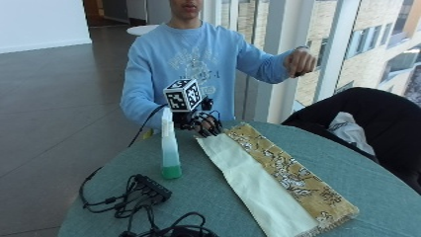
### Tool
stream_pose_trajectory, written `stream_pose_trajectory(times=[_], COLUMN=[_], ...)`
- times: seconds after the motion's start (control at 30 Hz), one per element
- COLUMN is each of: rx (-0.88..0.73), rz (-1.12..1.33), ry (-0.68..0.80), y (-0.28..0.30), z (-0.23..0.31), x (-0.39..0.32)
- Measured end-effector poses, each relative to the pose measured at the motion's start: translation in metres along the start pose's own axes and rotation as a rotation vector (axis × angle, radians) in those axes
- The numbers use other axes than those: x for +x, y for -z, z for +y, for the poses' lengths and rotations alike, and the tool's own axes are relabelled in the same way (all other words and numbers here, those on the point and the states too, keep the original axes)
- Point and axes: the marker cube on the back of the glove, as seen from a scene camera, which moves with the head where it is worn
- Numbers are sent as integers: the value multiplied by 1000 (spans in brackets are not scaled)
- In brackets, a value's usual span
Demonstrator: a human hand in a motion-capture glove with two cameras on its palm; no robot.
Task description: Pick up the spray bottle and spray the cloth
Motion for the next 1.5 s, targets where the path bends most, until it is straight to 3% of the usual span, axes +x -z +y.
stream_pose_trajectory(times=[0.47, 0.8, 1.03, 1.5], rx=[48, 121, 266, 438], rz=[13, 10, -159, -686], ry=[-73, -343, -583, -686], y=[23, 48, 63, 39], z=[15, 102, 118, 81], x=[10, 50, 109, 149])
